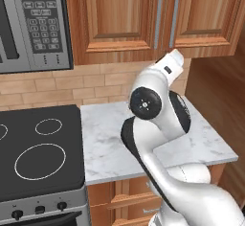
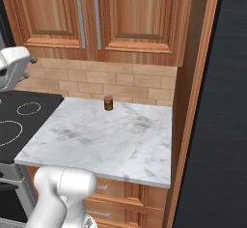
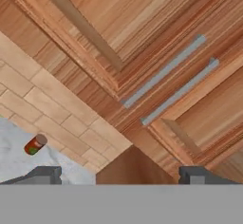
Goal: Close all open cabinet doors.
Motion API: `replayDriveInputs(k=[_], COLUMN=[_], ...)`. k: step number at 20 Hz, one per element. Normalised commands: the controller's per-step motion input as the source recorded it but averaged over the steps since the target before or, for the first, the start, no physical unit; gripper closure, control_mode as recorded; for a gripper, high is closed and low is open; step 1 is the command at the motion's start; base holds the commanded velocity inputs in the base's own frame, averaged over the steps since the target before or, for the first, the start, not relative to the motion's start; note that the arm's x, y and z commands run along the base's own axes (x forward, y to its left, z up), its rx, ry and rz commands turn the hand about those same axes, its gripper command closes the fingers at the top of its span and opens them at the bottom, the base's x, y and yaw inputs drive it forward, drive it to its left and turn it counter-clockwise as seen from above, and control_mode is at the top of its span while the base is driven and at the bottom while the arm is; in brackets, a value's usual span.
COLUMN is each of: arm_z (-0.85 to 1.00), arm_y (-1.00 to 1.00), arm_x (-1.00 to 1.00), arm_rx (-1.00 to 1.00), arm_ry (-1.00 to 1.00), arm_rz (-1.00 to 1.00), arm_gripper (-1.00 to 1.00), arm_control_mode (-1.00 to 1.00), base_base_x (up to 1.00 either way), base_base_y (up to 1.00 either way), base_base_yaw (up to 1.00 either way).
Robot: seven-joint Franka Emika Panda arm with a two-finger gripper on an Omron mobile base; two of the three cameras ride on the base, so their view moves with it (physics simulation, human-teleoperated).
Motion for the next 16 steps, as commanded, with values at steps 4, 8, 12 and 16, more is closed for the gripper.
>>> replayDriveInputs(k=[4,8,12,16], arm_z=[-0.08,-0.13,-0.12,-0.05], arm_y=[-0.62,-0.35,-0.32,-0.32], arm_x=[-1.0,-0.93,-0.78,-0.68], arm_rx=[0.59,0.35,0.28,0.25], arm_ry=[-0.04,0.0,0.0,0.0], arm_rz=[-0.04,-0.02,0.0,0.0], arm_gripper=[-1.0,-1.0,-1.0,-1.0], arm_control_mode=[-1.0,-1.0,-1.0,-1.0], base_base_x=[0.0,0.0,0.0,0.0], base_base_y=[0.0,0.0,0.0,0.0], base_base_yaw=[0.0,0.0,0.0,0.0])
